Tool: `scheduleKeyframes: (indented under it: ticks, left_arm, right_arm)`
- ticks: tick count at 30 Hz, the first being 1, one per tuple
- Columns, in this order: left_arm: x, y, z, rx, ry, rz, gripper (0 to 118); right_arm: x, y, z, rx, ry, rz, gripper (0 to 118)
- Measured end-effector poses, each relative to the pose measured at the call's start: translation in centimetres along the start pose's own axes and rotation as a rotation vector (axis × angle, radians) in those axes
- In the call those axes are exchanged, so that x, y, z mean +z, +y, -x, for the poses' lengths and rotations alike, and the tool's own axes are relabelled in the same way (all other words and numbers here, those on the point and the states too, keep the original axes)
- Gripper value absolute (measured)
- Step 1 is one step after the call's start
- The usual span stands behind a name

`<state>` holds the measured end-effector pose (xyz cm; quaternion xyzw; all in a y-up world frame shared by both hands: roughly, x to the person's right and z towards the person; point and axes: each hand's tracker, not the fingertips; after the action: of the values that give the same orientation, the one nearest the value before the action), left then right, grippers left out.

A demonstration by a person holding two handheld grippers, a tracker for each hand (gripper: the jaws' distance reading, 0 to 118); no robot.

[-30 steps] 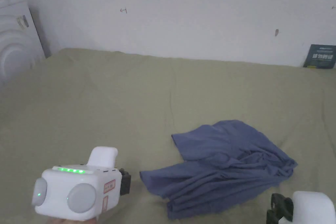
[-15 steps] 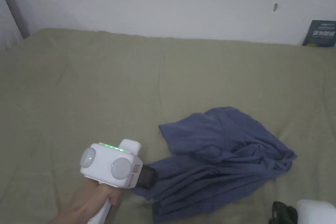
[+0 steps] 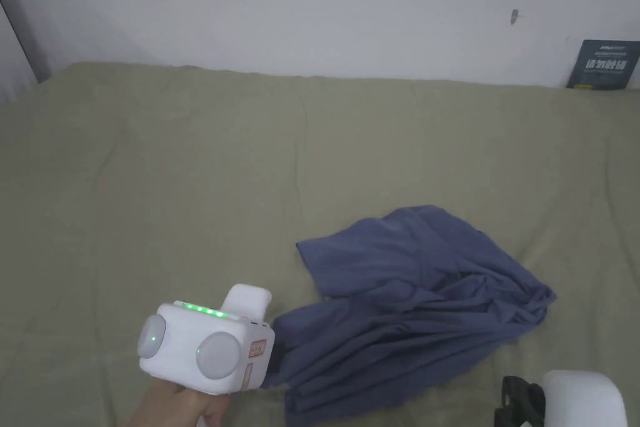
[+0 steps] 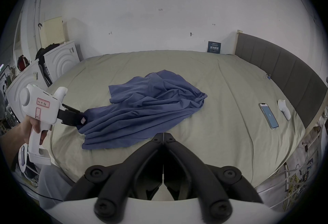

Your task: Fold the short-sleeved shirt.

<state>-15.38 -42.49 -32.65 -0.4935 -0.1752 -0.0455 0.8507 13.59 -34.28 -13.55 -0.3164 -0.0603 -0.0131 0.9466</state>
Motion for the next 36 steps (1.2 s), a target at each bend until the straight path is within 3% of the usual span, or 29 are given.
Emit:
scheduleKeyframes:
  ticks: [6, 8, 11, 18, 20, 26, 27, 28, 29, 30, 33, 36]
  left_arm:
    - [0.8, -0.2, 0.2, 0.040, -0.018, -0.022, 1]
    - [0.9, -0.4, 0.5, 0.049, -0.037, -0.032, 1]
    - [1.7, -0.2, 0.1, 0.044, -0.059, -0.034, 1]
    - [1.0, -0.1, 1.6, 0.052, -0.109, -0.038, 1]
    - [0.9, -0.2, 1.7, 0.054, -0.123, -0.040, 1]
    - [0.0, -0.2, 2.5, 0.060, -0.151, -0.040, 1]
    - [0.0, -0.2, 2.6, 0.061, -0.155, -0.041, 1]
    - [-0.1, -0.1, 2.7, 0.062, -0.157, -0.041, 1]
    - [-0.1, 0.0, 2.8, 0.061, -0.159, -0.040, 1]
    - [-0.3, -0.1, 2.8, 0.058, -0.162, -0.040, 1]
    - [-0.5, -0.1, 2.9, 0.053, -0.164, -0.042, 1]
    - [-0.7, -0.1, 2.9, 0.061, -0.168, -0.042, 1]
  right_arm:
    - [-3.1, 3.8, 0.8, 0.040, 0.023, -0.030, 0]
    - [-5.6, 6.2, 1.7, 0.125, 0.023, -0.028, 0]
    - [-9.9, 9.8, 2.6, 0.173, 0.044, -0.037, 0]
    - [-22.1, 18.2, 5.4, 0.359, 0.112, 0.107, 0]
    - [-25.6, 19.5, 6.2, 0.410, 0.086, 0.153, 0]
    - [-33.0, 20.8, 7.7, 0.435, 0.159, 0.291, 1]
    - [-33.9, 20.9, 7.8, 0.436, 0.189, 0.318, 16]
    - [-34.8, 20.9, 7.8, 0.441, 0.182, 0.353, 75]
    - [-35.7, 20.7, 7.9, 0.434, 0.218, 0.408, 104]
    - [-36.4, 20.7, 7.9, 0.448, 0.220, 0.431, 115]
    - [-37.8, 20.4, 8.5, 0.527, 0.162, 0.446, 115]
    - [-38.7, 19.9, 9.3, 0.549, 0.154, 0.464, 115]
